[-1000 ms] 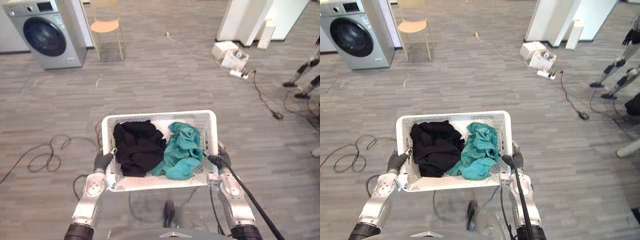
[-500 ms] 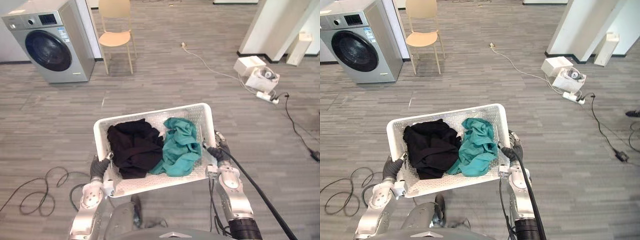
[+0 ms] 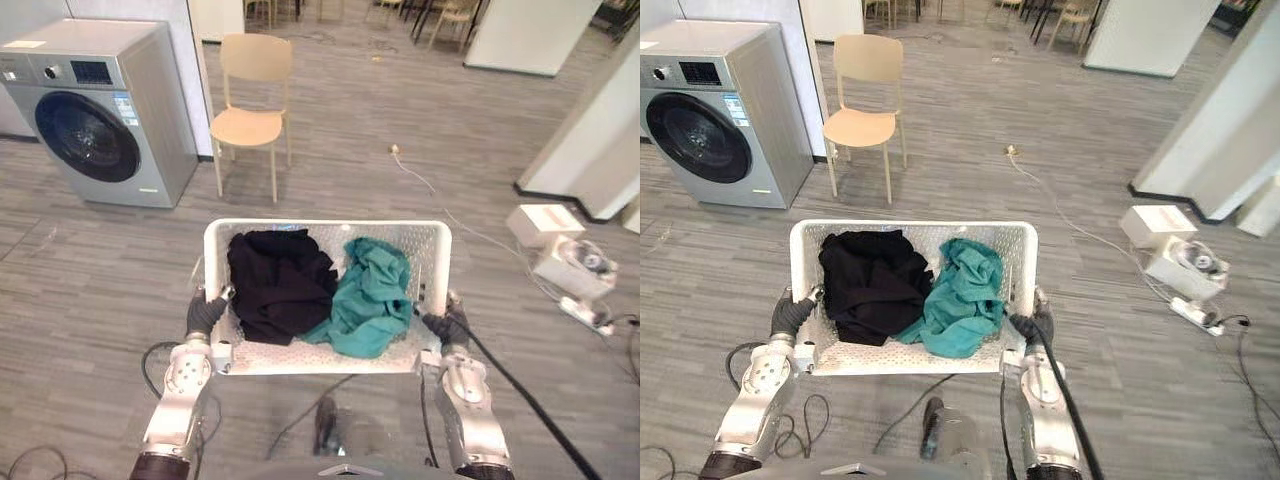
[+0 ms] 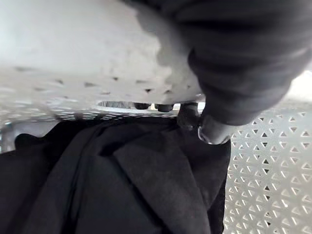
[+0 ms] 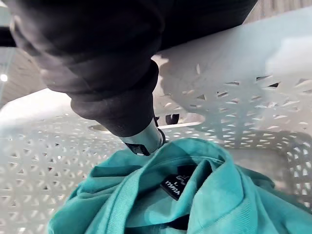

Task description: Pick up the laundry basket with both hands and put the clothes into the washing machine.

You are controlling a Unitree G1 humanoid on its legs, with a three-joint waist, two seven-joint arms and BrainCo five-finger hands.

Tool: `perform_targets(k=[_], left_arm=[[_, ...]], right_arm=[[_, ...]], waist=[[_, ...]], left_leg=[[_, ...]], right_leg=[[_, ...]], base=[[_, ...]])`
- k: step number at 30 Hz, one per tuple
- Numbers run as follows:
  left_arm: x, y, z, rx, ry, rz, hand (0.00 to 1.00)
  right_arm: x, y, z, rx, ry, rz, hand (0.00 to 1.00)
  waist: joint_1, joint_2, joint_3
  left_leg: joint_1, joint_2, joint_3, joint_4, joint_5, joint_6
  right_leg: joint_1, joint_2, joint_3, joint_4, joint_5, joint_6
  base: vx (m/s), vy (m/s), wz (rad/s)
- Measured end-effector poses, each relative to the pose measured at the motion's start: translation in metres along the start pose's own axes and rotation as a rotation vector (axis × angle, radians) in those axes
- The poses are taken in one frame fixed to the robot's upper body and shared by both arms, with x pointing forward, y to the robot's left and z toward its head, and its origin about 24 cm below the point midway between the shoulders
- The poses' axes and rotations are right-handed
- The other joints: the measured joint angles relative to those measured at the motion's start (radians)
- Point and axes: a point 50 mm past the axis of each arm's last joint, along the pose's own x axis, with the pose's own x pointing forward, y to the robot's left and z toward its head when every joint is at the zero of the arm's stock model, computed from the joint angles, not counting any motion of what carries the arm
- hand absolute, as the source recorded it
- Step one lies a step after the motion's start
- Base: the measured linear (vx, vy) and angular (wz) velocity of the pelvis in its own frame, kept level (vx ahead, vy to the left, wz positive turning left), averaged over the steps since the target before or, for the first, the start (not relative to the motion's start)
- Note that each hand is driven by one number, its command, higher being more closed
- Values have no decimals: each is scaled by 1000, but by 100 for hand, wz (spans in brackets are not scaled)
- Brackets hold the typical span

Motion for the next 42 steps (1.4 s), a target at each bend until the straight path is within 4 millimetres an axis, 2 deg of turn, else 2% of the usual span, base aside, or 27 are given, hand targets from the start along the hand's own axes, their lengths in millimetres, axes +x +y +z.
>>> perform_targets(k=[2, 4, 6, 7, 9, 10, 11, 12, 13, 14, 15, 16, 17, 19, 21, 22, 24, 25, 26, 27, 28, 30, 35, 38, 40, 41, 42], left_arm=[[0, 0, -1, -10, 6, -3, 100], [0, 0, 0, -17, 2, 1, 100], [0, 0, 4, -30, -14, -1, 100], [1, -2, 6, -45, -24, -1, 100], [1, -4, 7, -54, -25, -1, 100], [-3, -8, 11, -74, -44, -1, 100], [-3, -7, 11, -71, -46, 3, 100], [-4, -5, 9, -66, -40, 14, 100], [-5, -2, 10, -49, -46, 24, 100], [-4, 1, 15, -29, -69, 22, 100], [-4, 2, 17, -14, -79, 15, 100], [-3, 4, 18, -5, -81, 17, 100], [-4, 9, 15, 5, -66, 40, 100], [-7, 20, 10, 20, -47, 87, 100], [-6, 27, 13, 25, -60, 108, 100], [-6, 28, 14, 23, -68, 110, 100], [-2, 28, 20, 22, -87, 112, 100], [-1, 26, 20, 23, -88, 107, 100], [-1, 20, 17, 22, -81, 105, 100], [-1, 19, 16, 17, -74, 110, 100], [-4, 20, 11, 18, -54, 117, 100], [-4, 20, 9, 7, -46, 119, 100], [0, 23, 15, 0, -69, 131, 100], [1, 32, 17, 5, -74, 168, 100], [0, 35, 17, 14, -77, 184, 100], [0, 38, 19, 23, -88, 203, 100], [1, 45, 21, 42, -98, 223, 100]], right_arm=[[1, -1, 1, 26, -2, -21, 100], [1, -1, 1, 31, -4, -21, 100], [5, -1, 6, 31, -24, -23, 100], [9, -2, 11, 32, -47, -27, 100], [10, -4, 13, 28, -53, -30, 100], [13, -7, 11, 2, -48, -27, 100], [13, -7, 9, -1, -40, -26, 100], [11, -4, 7, 12, -29, -25, 100], [9, 0, 5, 37, -23, -31, 100], [8, 1, 2, 46, -13, -35, 100], [8, 1, -4, 43, 11, -34, 100], [8, 3, -9, 51, 34, -31, 100], [6, 11, -16, 72, 67, -19, 100], [3, 18, -22, 79, 94, 14, 100], [0, 18, -25, 79, 107, 47, 100], [0, 17, -26, 81, 110, 46, 100], [-8, 10, -33, 88, 140, 34, 100], [-11, 8, -37, 86, 153, 36, 100], [-15, 5, -40, 79, 171, 34, 100], [-16, -2, -39, 71, 168, 13, 100], [-17, -3, -37, 76, 158, 7, 100], [-17, -4, -33, 83, 142, -6, 100], [-19, -3, -29, 119, 115, -16, 100], [-16, 4, -26, 137, 103, 21, 100], [-16, 4, -26, 136, 96, 37, 100], [-16, 5, -26, 136, 93, 47, 100], [-20, 11, -29, 158, 109, 47, 100]], waist=[[27, -6, 12], [32, -35, 30], [39, -48, 32], [44, -56, 37], [44, -55, 38], [61, -34, 32], [75, -32, 26], [87, -49, 9], [67, -88, 6], [51, -123, 8], [46, -150, 6], [39, -169, 6], [46, -177, 10], [48, -141, 29], [34, -79, 27], [27, -68, 29], [-3, -88, 28], [-15, -95, 29], [-33, -69, 40], [-22, -47, 50], [-4, -35, 48], [9, -43, 48], [5, -82, 55], [13, -88, 59], [27, -73, 50], [32, -70, 41], [22, -118, 32]], left_leg=[[-127, 24, 14, 224, -77, 19], [-226, 10, 76, 203, -160, 20], [-314, -21, 158, -16, -235, 0], [-350, -83, 213, -323, -252, -27], [-353, -124, 236, -530, -226, -59], [-346, -172, 253, -864, -94, -74], [-338, -183, 240, -838, -32, -42], [-330, -206, 237, -793, 19, 13], [-333, -247, 237, -694, -58, 59], [-326, -276, 230, -608, -152, 79], [-307, -303, 218, -564, -227, 78], [-283, -319, 212, -551, -265, 80], [-215, -333, 201, -549, -321, 73], [-63, -331, 184, -624, -364, 51], [70, -305, 131, -756, -369, 39], [96, -297, 116, -780, -367, 36], [145, -281, 57, -743, -405, -22], [144, -265, 38, -666, -440, -34], [93, -189, 16, -429, -460, -19], [36, -121, 16, -233, -385, 2], [-44, -48, 20, -58, -215, 5], [-123, 4, 66, 56, -227, 11], [-228, -9, 105, -345, -312, -44], [-273, -79, -35, -668, -239, -86], [-267, -102, -61, -791, -121, -76], [-287, -114, -61, -738, -41, -182], [-335, -170, -36, -613, -134, -158]], right_leg=[[114, 36, 37, -27, -55, -5], [244, 35, 79, -113, -77, 0], [340, 24, 114, -207, -79, 5], [401, -8, 124, -256, -112, 21], [441, -28, 127, -277, -136, 37], [522, -33, 148, -294, -186, 91], [539, -46, 160, -265, -215, 110], [525, -80, 171, -160, -255, 141], [445, -156, 165, 90, -271, 180], [345, -223, 168, 382, -191, 272], [273, -266, 168, 552, -58, 288], [240, -291, 168, 645, -11, 277], [176, -307, 163, 755, -88, 223], [95, -288, 117, 752, -189, 166], [-65, -241, 37, 549, -256, 105], [-92, -230, 27, 435, -244, 108], [-110, -184, 131, 21, -59, 139], [-96, -173, 169, 46, 16, 149], [-61, -160, 131, 159, -32, 150], [-17, -145, 85, 206, -95, 123], [36, -125, 58, 216, -144, 97], [126, -121, 40, 140, -157, 94], [314, -175, 31, -68, -138, 122], [341, -232, 77, -62, -140, 131], [366, -266, 112, -65, -160, 218], [383, -296, 137, -71, -203, 292], [392, -367, 152, -80, -219, 331]], base=[[924, -140, -75], [820, -97, -41], [763, 3, -44], [755, 54, -44], [762, 127, -37], [794, 189, -57], [826, 224, -78], [835, 260, -30], [1007, 291, 19], [986, 272, 62], [813, 177, 61], [780, 99, 38], [630, 35, 13], [779, 12, 1], [787, -20, 46], [685, -48, 93], [838, -196, 137], [701, -277, 173], [544, -259, 135], [643, -257, 98], [739, -232, 26], [622, -125, 20], [466, 32, 25], [366, 282, -19], [370, 432, -50], [365, 501, -43], [357, 510, -27]])
